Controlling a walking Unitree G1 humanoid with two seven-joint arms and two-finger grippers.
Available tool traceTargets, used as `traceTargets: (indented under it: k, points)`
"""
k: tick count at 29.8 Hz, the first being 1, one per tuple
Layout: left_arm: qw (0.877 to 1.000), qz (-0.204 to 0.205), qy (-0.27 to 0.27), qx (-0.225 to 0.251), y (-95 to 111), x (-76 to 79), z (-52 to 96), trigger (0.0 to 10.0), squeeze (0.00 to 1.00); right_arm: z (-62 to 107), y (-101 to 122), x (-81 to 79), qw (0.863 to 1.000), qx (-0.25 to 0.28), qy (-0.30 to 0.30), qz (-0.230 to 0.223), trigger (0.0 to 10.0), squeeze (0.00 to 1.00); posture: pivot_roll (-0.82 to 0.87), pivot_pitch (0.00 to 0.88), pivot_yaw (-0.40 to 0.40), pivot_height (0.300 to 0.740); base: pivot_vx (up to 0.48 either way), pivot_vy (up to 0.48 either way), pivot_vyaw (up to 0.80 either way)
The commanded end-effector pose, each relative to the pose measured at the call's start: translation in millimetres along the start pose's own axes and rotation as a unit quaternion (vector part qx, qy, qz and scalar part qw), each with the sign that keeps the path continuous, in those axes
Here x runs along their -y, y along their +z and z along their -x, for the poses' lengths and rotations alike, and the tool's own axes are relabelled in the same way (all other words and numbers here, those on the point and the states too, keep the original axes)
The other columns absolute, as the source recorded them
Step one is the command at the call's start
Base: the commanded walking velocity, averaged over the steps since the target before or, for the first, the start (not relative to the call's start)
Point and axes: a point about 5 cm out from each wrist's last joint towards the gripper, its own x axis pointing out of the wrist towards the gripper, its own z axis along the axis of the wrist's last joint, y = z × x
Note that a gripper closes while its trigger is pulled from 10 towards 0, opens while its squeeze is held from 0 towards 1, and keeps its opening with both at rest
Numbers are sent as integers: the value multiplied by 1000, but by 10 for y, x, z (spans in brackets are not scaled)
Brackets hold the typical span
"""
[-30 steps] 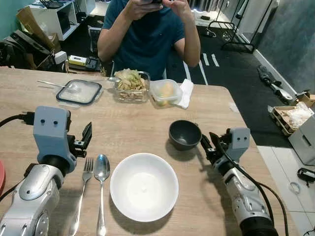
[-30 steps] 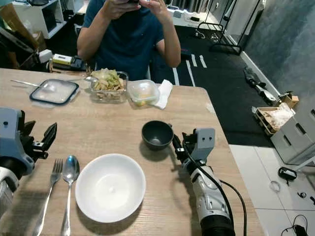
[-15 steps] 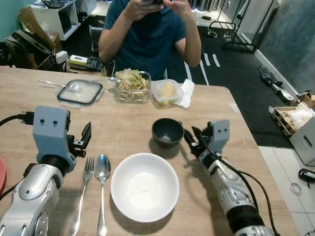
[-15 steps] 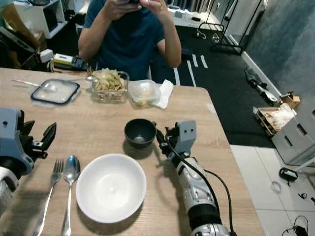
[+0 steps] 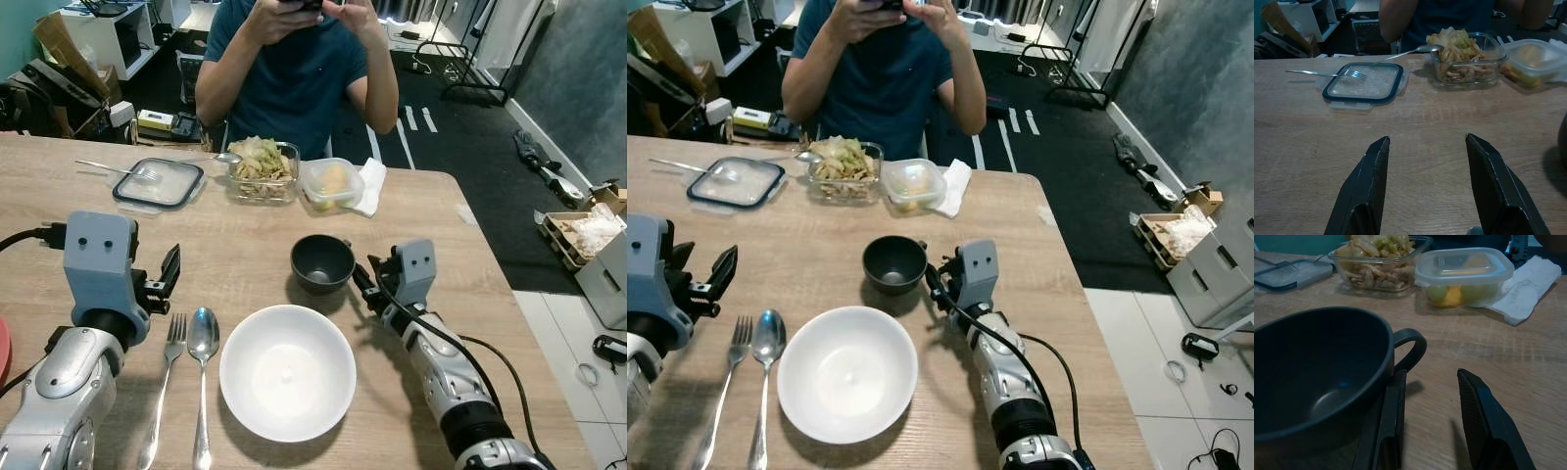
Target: Setting the table
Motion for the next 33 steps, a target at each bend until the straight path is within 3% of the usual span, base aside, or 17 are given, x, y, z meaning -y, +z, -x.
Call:
traceTargets:
  k: [1,6,7,8,10,26,30,31,32,33]
  points:
    - [1000,2,3,-7,-19,-8,22,10000,0,3,-25,7,1000,-2,-7,-2,10000,0,314,58,10,740,0,0,0]
    - [1000,3,4,-7,-14,-5,22,10000,0,-74,-21,-84,1000,0,-9,-6,9725,0,320,57,9,740,0,0,0]
    - [1000,3,4,-6,-12,-7,22,10000,0,-80,-25,-101,1000,0,-9,-3,4510,0,322,57,9,740,0,0,0]
    - [1000,2,5,-6,-10,-8,22,10000,0,-84,-28,-112,1000,-1,-8,-2,4510,0,322,57,9,740,0,0,0]
    - [1000,2,6,-6,-11,-12,24,10000,0,-92,-31,-124,1000,0,-7,-1,0,0,323,58,8,740,0,0,0]
    - [1000,5,9,-8,-18,-3,25,10000,0,-123,22,-106,1000,16,-16,-9,0,0,321,57,3,740,0,0,0]
    - [1000,4,9,-8,-21,-5,24,10000,0,-166,93,-102,998,30,-30,-35,0,0,321,53,2,740,0,0,0]
    - [1000,4,9,-8,-22,-4,24,10000,0,-187,138,-110,998,38,-30,-42,6353,0,320,49,2,740,0,0,0]
    - [1000,4,9,-8,-24,-3,24,10000,0,-201,169,-117,998,44,-30,-46,6353,0,319,49,2,740,0,0,0]
    - [1000,4,9,-8,-24,-3,23,10000,0,-213,199,-121,997,48,-29,-47,10000,0,319,49,2,740,0,0,0]
